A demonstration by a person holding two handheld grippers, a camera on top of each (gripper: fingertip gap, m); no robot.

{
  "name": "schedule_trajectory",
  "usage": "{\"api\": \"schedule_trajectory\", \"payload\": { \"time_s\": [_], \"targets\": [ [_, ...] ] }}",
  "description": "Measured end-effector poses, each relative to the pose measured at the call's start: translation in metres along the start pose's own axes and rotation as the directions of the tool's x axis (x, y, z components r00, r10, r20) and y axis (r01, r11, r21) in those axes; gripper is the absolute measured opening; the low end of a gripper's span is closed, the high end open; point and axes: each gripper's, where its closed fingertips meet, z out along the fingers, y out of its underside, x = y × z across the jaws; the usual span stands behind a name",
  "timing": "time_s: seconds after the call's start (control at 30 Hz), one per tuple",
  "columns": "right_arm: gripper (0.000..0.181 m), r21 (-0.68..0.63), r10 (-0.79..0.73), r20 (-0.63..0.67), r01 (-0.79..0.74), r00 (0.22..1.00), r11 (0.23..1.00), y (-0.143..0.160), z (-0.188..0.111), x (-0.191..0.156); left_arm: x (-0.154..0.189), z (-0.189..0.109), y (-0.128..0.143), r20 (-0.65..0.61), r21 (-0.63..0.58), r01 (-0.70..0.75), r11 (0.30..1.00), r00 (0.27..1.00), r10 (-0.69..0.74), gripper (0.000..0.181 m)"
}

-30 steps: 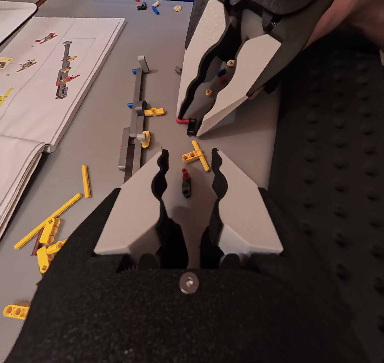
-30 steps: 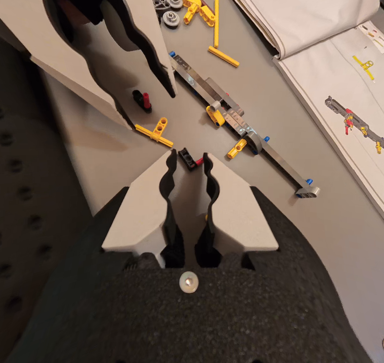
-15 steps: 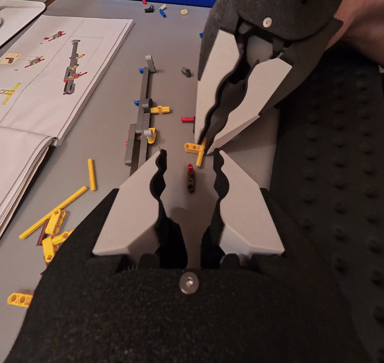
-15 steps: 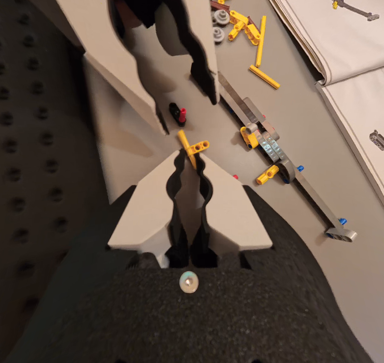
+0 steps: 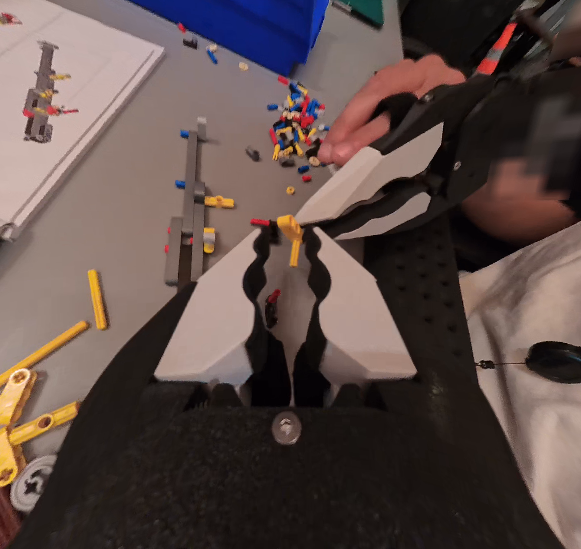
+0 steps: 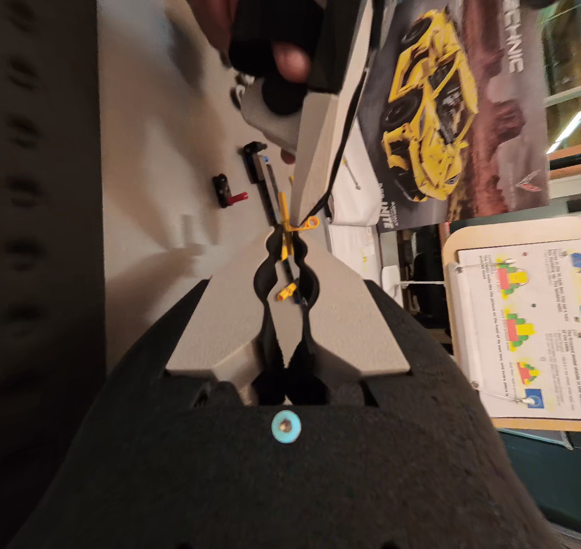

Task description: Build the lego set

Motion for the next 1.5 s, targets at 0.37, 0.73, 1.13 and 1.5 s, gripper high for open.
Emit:
{"api": "schedule_trajectory", "payload": {
  "time_s": [0.37, 0.73, 1.13, 1.5],
  "targets": [
    [0.025, 0.071, 0.414, 0.172, -0.431, 0.894, 0.900, -0.007, -0.007, -0.009, -0.014, -0.007, -0.003, 0.327, -0.107, -0.526, 0.844, 0.783, 0.530, 0.007],
    [0.034, 0.085, 0.796, 0.444, -0.904, 0.412, 0.420, -0.009, -0.019, 0.015, -0.008, -0.010, -0.021, 0.494, -0.533, -0.812, 0.239, -0.068, 0.867, 0.006],
    [0.006, 0.088, 0.836, 0.300, -0.886, 0.459, 0.455, -0.007, -0.003, 0.016, -0.014, -0.006, -0.020, 0.479, -0.587, -0.778, 0.223, -0.112, 0.871, 0.006],
    [0.000, 0.115, 0.837, 0.285, -0.884, 0.466, 0.453, -0.006, -0.003, 0.019, -0.017, -0.008, -0.019, 0.509, -0.551, -0.782, 0.291, -0.039, 0.860, 0.006]
  ]
}}
